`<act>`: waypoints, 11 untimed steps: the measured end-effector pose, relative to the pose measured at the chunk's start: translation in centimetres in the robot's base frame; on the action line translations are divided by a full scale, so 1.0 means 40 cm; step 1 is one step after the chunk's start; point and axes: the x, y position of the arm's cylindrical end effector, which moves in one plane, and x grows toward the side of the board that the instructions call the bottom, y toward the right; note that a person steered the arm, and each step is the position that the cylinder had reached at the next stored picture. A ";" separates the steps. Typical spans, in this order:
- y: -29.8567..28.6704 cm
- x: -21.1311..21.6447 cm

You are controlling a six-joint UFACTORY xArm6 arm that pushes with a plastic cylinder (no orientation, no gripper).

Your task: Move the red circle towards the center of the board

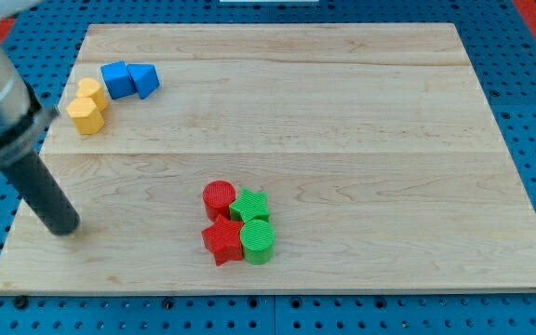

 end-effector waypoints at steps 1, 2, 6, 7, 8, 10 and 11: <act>0.149 0.071; 0.316 0.072; 0.296 -0.144; 0.295 -0.170; 0.298 -0.289; 0.317 -0.174; 0.421 -0.143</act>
